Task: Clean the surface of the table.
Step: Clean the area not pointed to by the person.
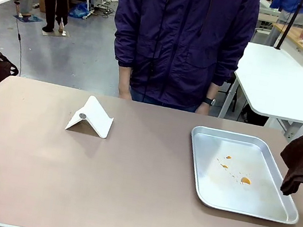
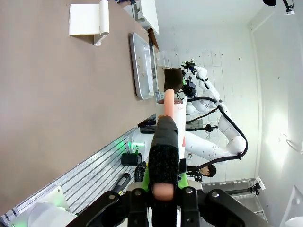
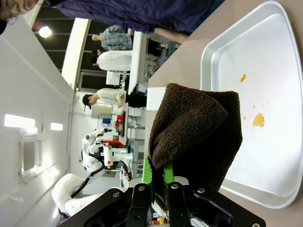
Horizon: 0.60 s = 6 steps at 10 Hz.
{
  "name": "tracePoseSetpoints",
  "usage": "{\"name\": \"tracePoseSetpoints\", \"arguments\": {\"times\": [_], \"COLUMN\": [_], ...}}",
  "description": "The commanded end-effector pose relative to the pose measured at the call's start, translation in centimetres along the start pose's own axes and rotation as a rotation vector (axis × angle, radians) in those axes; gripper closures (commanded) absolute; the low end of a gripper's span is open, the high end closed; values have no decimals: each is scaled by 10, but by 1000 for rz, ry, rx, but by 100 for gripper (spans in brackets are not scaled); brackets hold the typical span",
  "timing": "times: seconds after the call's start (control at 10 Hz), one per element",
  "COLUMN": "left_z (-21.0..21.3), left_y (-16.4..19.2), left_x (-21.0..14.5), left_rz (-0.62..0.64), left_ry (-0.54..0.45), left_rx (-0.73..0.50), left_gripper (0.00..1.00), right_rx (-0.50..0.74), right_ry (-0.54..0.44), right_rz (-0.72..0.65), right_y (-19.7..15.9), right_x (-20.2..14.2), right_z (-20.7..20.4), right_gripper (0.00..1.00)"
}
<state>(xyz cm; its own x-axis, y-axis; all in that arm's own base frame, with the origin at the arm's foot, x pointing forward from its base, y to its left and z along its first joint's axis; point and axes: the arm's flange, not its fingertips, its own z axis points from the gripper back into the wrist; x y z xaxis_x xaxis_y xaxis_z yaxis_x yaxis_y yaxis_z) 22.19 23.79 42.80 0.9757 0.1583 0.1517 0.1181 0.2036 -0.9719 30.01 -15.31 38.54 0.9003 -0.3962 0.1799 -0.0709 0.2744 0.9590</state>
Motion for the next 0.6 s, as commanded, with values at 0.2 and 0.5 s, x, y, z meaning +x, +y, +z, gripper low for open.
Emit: {"name": "tracePoseSetpoints", "arguments": {"times": [0.2, 0.5], "left_z": [-2, -2], "left_y": [-3, -3], "left_x": [-3, -3], "left_rz": [9, 9], "left_ry": [-10, -10], "left_rx": [-3, -3], "left_gripper": [78, 78], "right_rx": [-252, -535], "right_ry": [50, 108], "right_rz": [180, 275], "right_y": [31, 31], "right_x": [21, 41], "right_z": [-35, -75], "right_gripper": [89, 89]}}
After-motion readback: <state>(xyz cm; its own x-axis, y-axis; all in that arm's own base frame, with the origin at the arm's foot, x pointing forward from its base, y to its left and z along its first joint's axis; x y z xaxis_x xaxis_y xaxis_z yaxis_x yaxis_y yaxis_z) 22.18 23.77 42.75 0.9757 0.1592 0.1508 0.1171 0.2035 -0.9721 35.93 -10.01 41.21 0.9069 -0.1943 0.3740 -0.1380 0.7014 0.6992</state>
